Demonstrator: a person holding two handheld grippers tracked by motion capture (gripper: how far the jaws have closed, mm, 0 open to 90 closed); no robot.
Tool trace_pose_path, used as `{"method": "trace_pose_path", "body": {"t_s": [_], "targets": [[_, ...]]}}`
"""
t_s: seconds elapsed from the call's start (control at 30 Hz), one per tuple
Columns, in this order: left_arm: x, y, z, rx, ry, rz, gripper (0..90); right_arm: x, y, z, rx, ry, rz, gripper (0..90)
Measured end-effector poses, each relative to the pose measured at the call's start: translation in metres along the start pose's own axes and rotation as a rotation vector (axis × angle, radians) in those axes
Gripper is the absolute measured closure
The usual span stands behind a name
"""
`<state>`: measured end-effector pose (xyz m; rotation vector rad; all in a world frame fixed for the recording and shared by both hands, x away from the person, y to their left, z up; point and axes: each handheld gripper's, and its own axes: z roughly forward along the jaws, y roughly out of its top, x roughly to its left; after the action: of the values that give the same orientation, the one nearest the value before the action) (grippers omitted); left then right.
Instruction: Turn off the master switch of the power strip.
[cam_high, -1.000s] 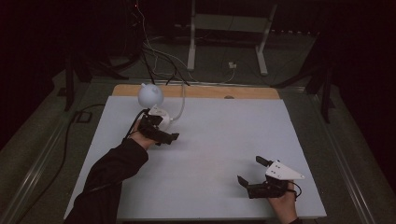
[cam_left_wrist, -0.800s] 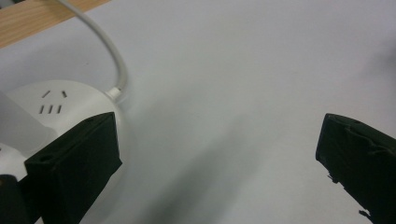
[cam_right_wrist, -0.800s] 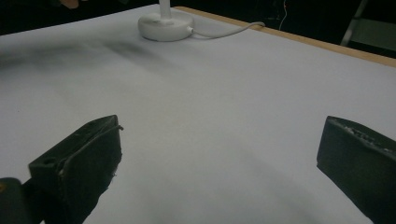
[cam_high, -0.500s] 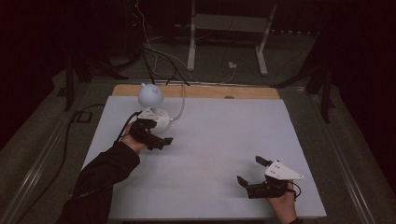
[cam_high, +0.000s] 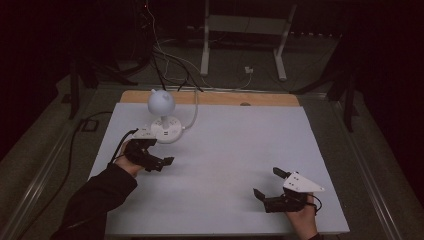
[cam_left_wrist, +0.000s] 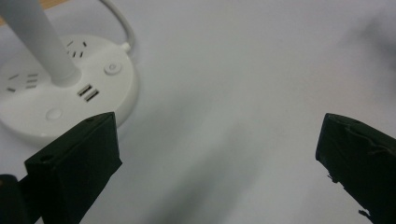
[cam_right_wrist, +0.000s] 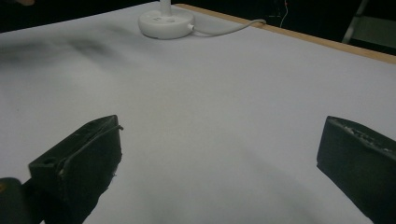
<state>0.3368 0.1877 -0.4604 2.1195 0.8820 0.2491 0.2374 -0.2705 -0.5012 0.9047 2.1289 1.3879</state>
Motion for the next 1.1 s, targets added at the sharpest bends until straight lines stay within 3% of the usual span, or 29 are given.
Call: {"method": "trace_pose_path", "body": {"t_s": [0.3,0.4,0.87,1.1], "targets": [[-0.011,-0.023,-0.011,-0.003,-0.015,0.004,0.3,0.000,0.000,0.000,0.005,-0.001,-0.001,0.0],[-0.015,-0.032,-0.011,-0.011,-0.042,0.006,0.3,0.000,0.000,0.000,0.007,-0.002,-0.003,0.0],[-0.027,-0.065,-0.019,-0.049,-0.024,0.017,0.4,0.000,0.000,0.000,0.009,0.003,-0.005,0.0],[-0.030,-0.081,-0.028,-0.070,-0.054,-0.002,0.4,0.001,-0.001,0.001,0.015,0.004,-0.006,0.0]]}}
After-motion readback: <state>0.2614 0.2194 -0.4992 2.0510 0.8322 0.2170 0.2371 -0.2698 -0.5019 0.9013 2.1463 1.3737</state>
